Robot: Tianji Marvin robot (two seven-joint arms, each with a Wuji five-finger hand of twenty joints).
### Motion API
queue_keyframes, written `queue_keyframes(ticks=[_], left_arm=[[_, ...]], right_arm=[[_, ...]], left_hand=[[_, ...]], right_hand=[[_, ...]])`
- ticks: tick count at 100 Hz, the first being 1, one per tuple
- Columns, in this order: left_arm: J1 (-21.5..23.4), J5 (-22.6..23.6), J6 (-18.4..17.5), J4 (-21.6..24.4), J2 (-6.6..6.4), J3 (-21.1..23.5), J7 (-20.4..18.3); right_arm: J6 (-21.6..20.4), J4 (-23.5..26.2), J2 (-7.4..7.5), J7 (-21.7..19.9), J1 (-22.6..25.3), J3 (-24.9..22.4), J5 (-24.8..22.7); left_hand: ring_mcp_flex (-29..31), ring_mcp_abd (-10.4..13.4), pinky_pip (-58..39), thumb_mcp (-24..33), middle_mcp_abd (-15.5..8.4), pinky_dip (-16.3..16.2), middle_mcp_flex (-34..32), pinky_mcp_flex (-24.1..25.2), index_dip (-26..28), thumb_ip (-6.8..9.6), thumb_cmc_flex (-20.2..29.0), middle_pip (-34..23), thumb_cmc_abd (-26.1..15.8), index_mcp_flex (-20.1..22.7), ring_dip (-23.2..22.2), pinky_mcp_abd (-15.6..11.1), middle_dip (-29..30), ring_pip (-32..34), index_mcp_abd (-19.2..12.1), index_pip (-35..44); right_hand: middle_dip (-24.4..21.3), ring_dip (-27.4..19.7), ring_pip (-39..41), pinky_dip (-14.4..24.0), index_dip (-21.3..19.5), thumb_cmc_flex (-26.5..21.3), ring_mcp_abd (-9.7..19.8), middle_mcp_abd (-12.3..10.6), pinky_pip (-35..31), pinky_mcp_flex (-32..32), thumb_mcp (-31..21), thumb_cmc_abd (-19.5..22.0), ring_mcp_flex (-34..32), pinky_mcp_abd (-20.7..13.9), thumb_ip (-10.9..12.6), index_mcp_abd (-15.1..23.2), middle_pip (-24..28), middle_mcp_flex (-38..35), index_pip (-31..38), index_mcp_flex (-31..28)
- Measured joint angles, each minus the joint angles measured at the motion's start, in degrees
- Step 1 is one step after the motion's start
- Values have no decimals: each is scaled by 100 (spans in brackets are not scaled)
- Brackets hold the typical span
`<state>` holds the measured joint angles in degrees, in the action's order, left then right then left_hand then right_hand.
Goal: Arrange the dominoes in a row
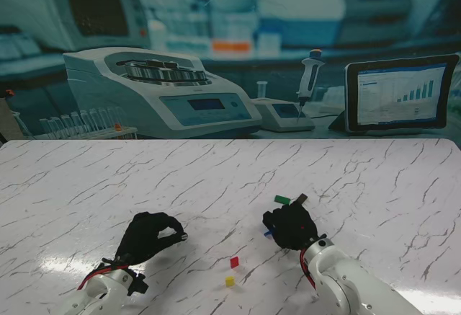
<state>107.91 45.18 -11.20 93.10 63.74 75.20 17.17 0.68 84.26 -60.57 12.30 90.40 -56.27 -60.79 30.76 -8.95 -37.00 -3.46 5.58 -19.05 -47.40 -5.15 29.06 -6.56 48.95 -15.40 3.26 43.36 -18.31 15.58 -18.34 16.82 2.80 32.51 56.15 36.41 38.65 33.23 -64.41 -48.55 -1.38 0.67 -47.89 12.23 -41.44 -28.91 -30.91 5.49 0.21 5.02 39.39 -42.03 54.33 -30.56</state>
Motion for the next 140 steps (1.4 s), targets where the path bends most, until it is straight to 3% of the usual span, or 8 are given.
queue_keyframes(ticks=[27, 51, 71, 115, 121, 130, 138, 140], left_arm=[[4, 2, 11, 12, 0, 0, -7], [5, 0, 14, 14, 0, 0, -9], [7, -2, 15, 14, 2, 0, 6], [23, -2, 14, 23, 2, 6, 21], [23, -4, 14, 24, 3, 6, 21], [23, -7, 14, 24, 3, 7, 23], [23, -9, 14, 24, 4, 7, 26], [23, -9, 14, 24, 4, 7, 26]], right_arm=[[-24, 84, 1, -7, 80, -88, 2], [-24, 150, 5, -122, 81, -77, 25], [-20, 186, 13, -284, 55, -36, 105], [166, 173, 8, -384, -53, 74, 178], [175, 173, 9, -394, -61, 78, 174], [184, 154, 8, -375, -85, 105, 182], [183, 113, 5, -335, -109, 124, 220], [183, 102, 3, -326, -113, 127, 227]], left_hand=[[0, 3, 0, 0, -1, 0, -1, -1, 0, 0, 2, -46, 0, 0, 0, 0, 0, 0, -2, 51], [0, 3, 0, 0, -2, 0, -1, -48, 0, 0, 2, -47, 0, 1, 0, 0, 0, 0, -3, 52], [0, 4, 0, 0, -2, 0, -1, -48, 0, 0, 2, -47, 0, 1, 0, 0, -1, 0, -3, 52], [0, 5, 0, 0, -2, 0, -1, -48, 0, 0, 2, -48, 0, 1, 0, 0, -1, 0, -3, 52], [0, 5, 0, 0, -2, 0, -1, -48, 0, 0, 2, -48, 0, 1, 0, 0, -1, 0, -3, 52], [0, 5, 0, 0, -2, 0, -1, -48, 0, 0, 2, -48, 0, 1, -1, 0, -1, 0, -3, 52], [0, 5, 0, 0, -2, 0, -1, -48, 0, 0, 2, -48, 0, 1, -1, 0, -1, 0, -3, 52], [0, 6, 0, 0, -2, 0, -1, -48, 0, 0, 2, -48, 0, 1, -1, 0, -2, 0, -3, 52]], right_hand=[[-315, 12, -20, -7, 411, -1, -91, 83, -2, 0, 0, 0, -1, 0, 0, 0, -290, 2, -445, 66], [-624, 12, -95, -53, 1316, -2, -157, 124, -2, -8, -2, 1, -2, 0, 0, 0, -504, -132, -841, 64], [-784, 12, -230, -53, 1800, 16, -229, 166, 4, -77, -13, 11, -2, 0, 0, 0, -648, -136, -852, -183], [-990, 12, -295, -15, 1892, 316, -235, 161, 122, -179, -155, 97, -2, 0, 135, 4, -684, 188, -718, -469], [-1001, 12, -298, 19, 1892, 438, -236, 155, 225, -182, -257, 94, -2, 0, 370, 8, -685, 189, -712, -469], [-1014, 12, -298, 32, 1886, 532, -236, 158, 225, -186, -323, 94, -2, 0, 545, 56, -643, 190, -709, -469], [-966, 12, -299, 79, 1755, 653, -236, 134, 227, -203, -431, 89, -2, 0, 545, 159, -558, 260, -708, -449], [-974, 12, -300, 81, 1749, 653, -236, 134, 229, -203, -434, 89, -2, 0, 656, 159, -589, 343, -708, -445]])
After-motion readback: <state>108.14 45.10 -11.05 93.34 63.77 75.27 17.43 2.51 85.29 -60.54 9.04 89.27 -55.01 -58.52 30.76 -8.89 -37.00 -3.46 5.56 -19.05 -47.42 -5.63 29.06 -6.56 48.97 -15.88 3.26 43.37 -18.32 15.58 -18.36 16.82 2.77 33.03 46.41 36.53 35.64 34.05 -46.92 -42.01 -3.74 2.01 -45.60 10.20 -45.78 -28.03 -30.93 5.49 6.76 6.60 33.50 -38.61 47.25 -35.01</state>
